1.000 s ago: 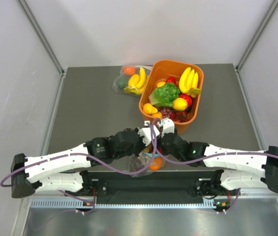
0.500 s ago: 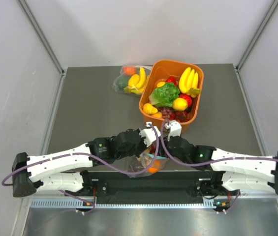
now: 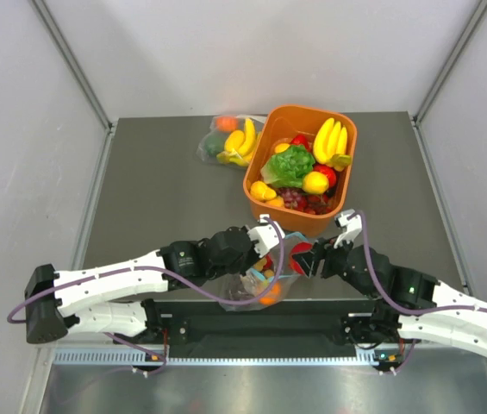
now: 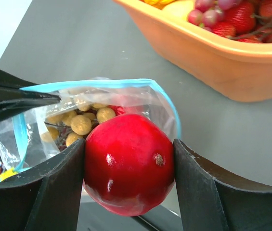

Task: Open the zip-top bag and remove the fake food

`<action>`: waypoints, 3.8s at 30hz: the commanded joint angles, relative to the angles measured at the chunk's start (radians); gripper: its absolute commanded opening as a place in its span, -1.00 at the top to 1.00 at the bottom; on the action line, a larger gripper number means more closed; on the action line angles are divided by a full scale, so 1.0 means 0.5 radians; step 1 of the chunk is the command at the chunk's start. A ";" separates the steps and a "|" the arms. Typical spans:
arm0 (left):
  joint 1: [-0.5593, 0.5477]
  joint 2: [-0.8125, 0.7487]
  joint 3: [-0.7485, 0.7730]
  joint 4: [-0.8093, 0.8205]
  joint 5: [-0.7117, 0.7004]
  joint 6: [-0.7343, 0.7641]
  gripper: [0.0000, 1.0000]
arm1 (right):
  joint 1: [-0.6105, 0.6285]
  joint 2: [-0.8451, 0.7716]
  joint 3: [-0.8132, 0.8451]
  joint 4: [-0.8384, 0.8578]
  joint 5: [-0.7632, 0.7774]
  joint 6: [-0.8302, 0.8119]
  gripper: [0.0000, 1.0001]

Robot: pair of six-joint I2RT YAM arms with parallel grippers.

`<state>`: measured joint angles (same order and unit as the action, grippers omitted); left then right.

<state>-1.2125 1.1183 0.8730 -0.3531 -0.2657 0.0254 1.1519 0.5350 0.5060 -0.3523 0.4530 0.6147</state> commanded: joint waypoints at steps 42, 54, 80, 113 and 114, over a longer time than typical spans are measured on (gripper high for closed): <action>0.011 -0.046 0.046 0.007 -0.015 -0.002 1.00 | -1.617 2.467 2.365 0.398 -0.897 -0.834 -0.32; 0.014 -0.071 0.043 0.001 0.004 -0.005 1.00 | -1.620 2.228 2.246 0.318 -0.823 -0.950 -0.99; 0.017 -0.110 0.046 0.001 -0.094 0.020 1.00 | -0.942 0.529 0.719 0.272 -0.842 -0.674 -0.99; 0.023 -0.150 0.036 -0.003 -0.094 0.032 1.00 | 0.000 1.231 0.221 0.898 -0.719 -0.340 -0.77; 0.023 -0.144 0.036 -0.006 -0.094 0.032 1.00 | 0.019 1.276 0.221 0.922 -0.740 -0.325 -0.81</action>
<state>-1.2026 1.0580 0.8734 -0.3687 -0.3153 0.0296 1.1309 1.1397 0.6151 -0.0040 0.1242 0.4313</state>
